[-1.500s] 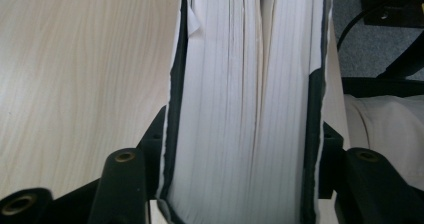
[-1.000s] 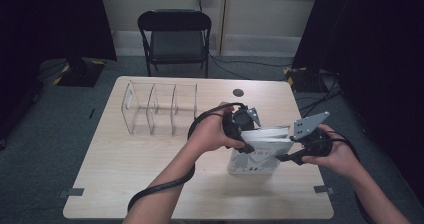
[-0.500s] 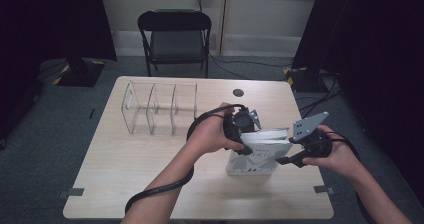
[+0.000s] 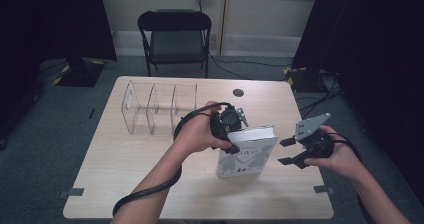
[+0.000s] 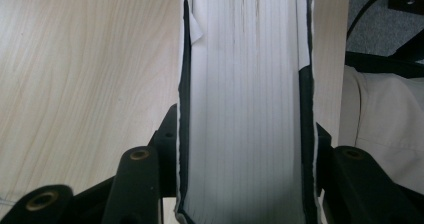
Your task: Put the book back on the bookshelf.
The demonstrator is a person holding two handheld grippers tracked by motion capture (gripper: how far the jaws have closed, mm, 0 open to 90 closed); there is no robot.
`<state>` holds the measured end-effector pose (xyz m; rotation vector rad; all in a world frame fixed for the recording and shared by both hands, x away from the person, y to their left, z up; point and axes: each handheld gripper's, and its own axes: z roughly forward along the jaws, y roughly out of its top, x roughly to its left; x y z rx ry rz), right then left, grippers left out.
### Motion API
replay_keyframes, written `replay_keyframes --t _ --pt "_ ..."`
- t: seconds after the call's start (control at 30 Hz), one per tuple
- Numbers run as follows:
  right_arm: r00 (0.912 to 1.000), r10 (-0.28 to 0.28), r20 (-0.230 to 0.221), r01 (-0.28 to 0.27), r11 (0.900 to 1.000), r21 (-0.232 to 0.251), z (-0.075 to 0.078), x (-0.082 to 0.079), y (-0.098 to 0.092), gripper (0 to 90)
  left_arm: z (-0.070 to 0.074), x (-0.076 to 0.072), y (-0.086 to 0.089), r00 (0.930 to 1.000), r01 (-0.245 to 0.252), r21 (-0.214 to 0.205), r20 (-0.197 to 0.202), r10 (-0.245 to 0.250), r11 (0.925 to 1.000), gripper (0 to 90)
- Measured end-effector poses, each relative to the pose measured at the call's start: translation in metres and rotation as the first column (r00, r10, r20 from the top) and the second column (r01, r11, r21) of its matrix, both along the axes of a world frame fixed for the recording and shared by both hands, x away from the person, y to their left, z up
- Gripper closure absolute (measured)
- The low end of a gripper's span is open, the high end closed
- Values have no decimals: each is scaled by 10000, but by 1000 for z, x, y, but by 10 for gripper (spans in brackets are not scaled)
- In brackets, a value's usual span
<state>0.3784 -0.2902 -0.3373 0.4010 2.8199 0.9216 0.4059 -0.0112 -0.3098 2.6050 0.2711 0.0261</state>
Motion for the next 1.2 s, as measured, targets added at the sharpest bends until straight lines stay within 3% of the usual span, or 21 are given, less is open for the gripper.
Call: replay_keyframes --t 0.17,0.5,0.73,0.87,0.93,1.03,1.2 --pt "9992 -374 141 372 9992 126 -12 1 -2 349 1 -1 -3 9999 -86 233 -59 87 9997 508" --pt "9975 -691 -131 695 9970 335 -37 1 -7 345 -1 2 -12 9992 -174 648 -351 197 9977 489" --pt "9946 -995 -283 1009 9933 555 -49 -1 -13 346 -3 2 -19 9994 -165 1067 -280 196 9942 495" --pt "9937 -1057 -385 1079 9924 600 -56 -2 -15 348 -4 3 -18 9991 -263 937 -315 294 9953 496" --pt "9935 -1055 -425 1081 9921 640 -58 -2 -15 349 -7 4 -16 9970 -494 678 -569 533 9965 489" --pt "9933 -1068 -451 1096 9918 659 -61 -2 -16 351 -13 5 -14 9969 -492 402 -600 515 9980 481" --pt "9918 -1150 -552 1187 9905 700 -65 -3 -19 354 -15 4 -17 9984 -80 687 -546 118 9976 458"
